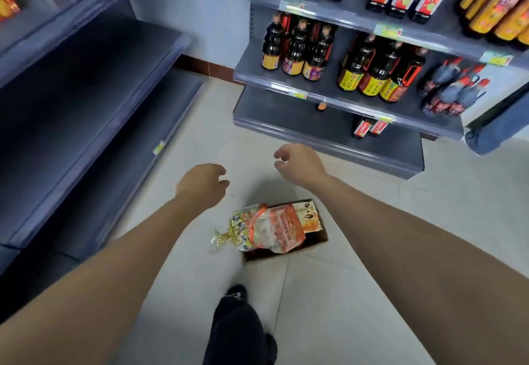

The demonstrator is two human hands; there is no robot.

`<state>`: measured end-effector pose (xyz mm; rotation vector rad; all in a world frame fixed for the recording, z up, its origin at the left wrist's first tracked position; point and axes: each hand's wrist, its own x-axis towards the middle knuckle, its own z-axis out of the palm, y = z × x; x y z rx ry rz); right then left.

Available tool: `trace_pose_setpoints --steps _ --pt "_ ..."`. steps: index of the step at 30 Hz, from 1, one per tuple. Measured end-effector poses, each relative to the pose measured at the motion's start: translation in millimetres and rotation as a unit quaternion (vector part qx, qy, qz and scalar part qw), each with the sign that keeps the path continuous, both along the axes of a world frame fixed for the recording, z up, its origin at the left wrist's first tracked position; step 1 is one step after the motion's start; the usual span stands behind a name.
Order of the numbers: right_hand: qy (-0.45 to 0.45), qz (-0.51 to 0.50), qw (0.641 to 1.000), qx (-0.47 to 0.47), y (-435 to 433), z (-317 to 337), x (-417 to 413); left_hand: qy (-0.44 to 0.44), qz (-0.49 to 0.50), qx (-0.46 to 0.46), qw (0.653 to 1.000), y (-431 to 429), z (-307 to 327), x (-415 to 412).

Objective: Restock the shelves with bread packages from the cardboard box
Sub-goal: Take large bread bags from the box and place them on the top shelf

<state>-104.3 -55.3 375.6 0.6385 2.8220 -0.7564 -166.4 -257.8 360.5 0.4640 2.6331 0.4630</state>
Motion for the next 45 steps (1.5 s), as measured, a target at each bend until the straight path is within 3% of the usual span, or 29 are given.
trace_pose_setpoints --steps 9,20,25,38,45 --pt "-0.071 0.037 0.996 -0.029 79 -68 6 -0.072 0.049 -0.031 0.996 77 -82 28" --pt "-0.17 0.142 0.972 -0.073 159 -154 -29 -0.153 0.188 -0.096 0.965 158 -157 47" --pt "-0.164 0.16 0.97 -0.086 164 -166 -36 -0.157 0.229 -0.078 0.957 158 -170 53" --pt "-0.257 0.352 0.898 -0.067 161 -280 -48 -0.225 0.461 -0.017 0.858 191 -288 136" --pt "-0.308 0.38 0.871 -0.04 156 -382 -49 -0.255 0.563 0.053 0.784 215 -375 161"
